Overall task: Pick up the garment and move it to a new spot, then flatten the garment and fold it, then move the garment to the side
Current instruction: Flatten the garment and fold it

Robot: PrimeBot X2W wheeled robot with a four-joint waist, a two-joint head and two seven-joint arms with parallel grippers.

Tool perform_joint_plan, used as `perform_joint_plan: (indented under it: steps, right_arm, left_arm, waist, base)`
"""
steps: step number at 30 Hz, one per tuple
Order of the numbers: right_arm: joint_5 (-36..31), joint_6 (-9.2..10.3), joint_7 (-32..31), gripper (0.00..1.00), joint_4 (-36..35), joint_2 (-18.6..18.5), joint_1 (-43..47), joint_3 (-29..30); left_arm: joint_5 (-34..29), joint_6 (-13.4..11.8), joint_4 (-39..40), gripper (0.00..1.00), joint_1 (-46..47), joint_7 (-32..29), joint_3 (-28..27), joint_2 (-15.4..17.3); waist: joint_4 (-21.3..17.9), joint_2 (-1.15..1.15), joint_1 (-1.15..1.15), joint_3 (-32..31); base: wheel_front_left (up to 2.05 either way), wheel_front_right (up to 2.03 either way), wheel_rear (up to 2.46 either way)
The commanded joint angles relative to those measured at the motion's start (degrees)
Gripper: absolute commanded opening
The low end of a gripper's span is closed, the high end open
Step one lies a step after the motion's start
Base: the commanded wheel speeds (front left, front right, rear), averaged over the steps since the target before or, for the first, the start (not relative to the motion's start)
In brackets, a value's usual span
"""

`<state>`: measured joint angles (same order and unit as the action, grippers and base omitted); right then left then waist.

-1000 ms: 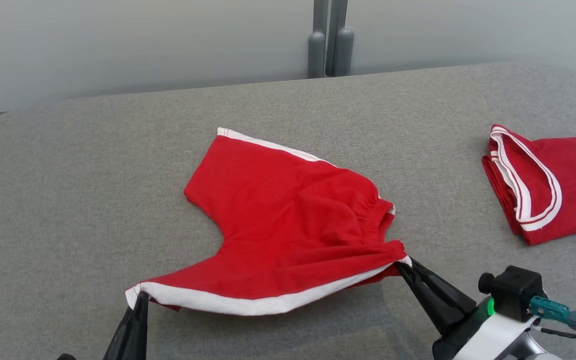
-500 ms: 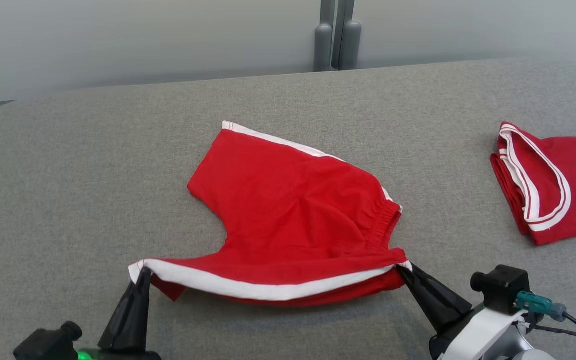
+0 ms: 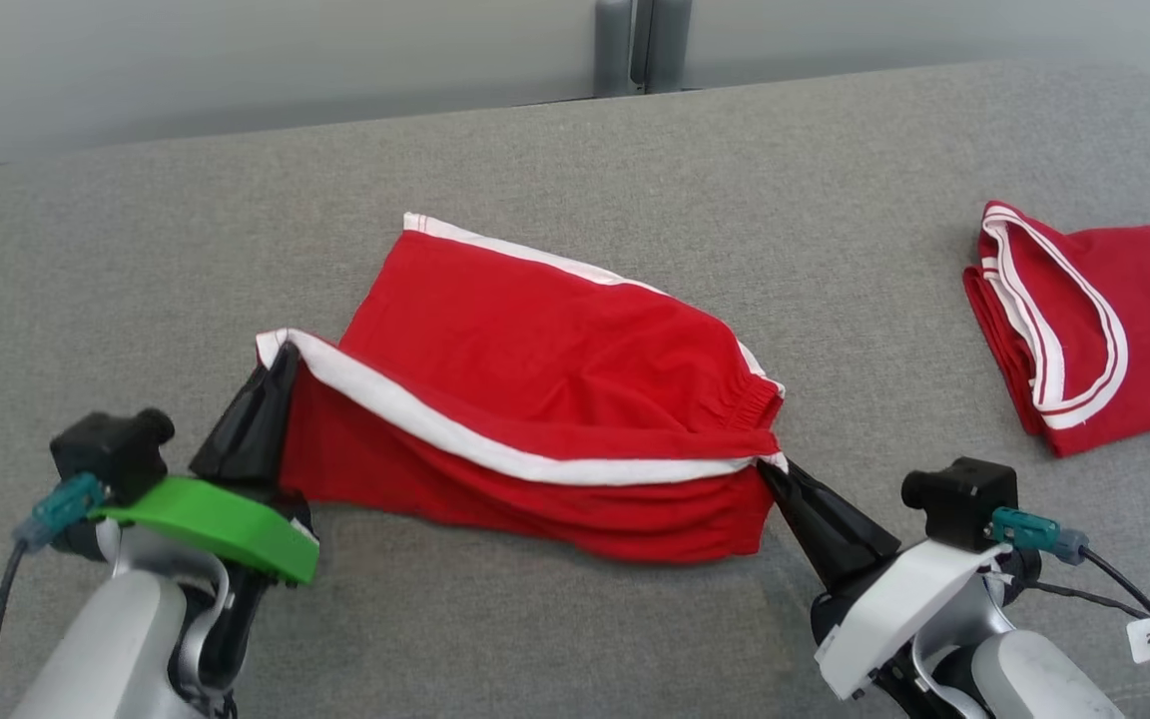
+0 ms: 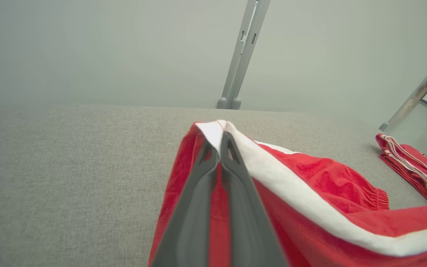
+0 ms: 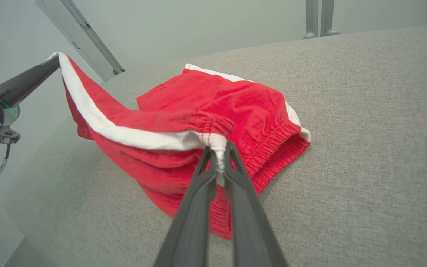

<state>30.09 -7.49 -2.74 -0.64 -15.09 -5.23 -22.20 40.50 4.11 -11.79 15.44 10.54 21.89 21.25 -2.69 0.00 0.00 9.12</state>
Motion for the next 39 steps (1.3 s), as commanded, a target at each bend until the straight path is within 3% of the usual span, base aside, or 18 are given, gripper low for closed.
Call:
perform_joint_plan:
  steps: [1,14,24,34,35,36,37,38,39]
  right_arm:
    - [-0.4,0.01,-0.23,0.0,0.26,0.62,-1.09,0.29]
    - [-0.61,0.01,-0.17,0.0,7.92,9.08,-11.8,2.07]
    - [-2.1,0.01,1.09,0.0,15.17,11.15,-18.37,2.98]
    - [-1.43,0.02,2.1,0.0,19.32,11.9,-21.5,1.88]
    - [-1.43,0.01,2.26,0.25,19.71,11.92,-21.68,1.88]
    - [-1.33,0.01,2.45,0.44,19.93,11.92,-21.84,2.05]
    - [-1.26,0.02,2.48,0.78,20.13,11.94,-21.93,2.13]
    - [-1.18,0.01,2.57,1.0,20.26,11.98,-21.92,2.17]
    - [-1.16,0.01,2.67,1.0,20.29,12.01,-21.86,2.26]
  left_arm:
    - [-0.56,0.47,-1.21,0.0,2.64,-0.27,0.15,0.25]
    - [-3.35,2.8,-23.87,0.0,26.61,-2.31,3.6,-1.17]
    - [-3.64,3.28,-35.63,0.0,36.65,-0.99,6.75,-2.95]
    - [-2.36,3.37,-42.22,0.0,41.28,-0.89,10.65,-3.51]
    - [-2.14,3.37,-42.74,0.0,41.56,-0.97,10.96,-3.64]
    - [-1.97,3.37,-43.41,0.0,41.8,-1.18,11.13,-3.73]
    - [-1.9,3.38,-43.99,0.06,41.98,-1.35,11.41,-3.85]
    - [-1.72,3.38,-44.63,0.22,42.09,-1.58,11.63,-4.02]
    - [-1.5,3.38,-45.34,0.46,42.08,-1.91,11.87,-4.24]
  waist:
    - [-1.74,0.0,0.0,1.95]
    - [-7.21,0.0,0.0,12.08]
    - [-7.95,0.0,0.0,15.67]
    - [-8.15,0.0,0.0,16.01]
    - [-8.11,0.0,0.0,15.92]
    - [-8.06,0.0,0.0,15.79]
    - [-7.99,0.0,0.0,15.62]
    - [-7.89,0.0,0.0,15.41]
    - [-7.8,0.0,0.0,15.14]
  base:
    - [0.0,0.0,0.0]
    - [0.0,0.0,0.0]
    - [0.0,0.0,0.0]
    - [0.0,0.0,0.0]
    - [0.0,0.0,0.0]
    - [0.0,0.0,0.0]
    - [0.0,0.0,0.0]
    - [0.0,0.0,0.0]
    - [0.0,0.0,0.0]
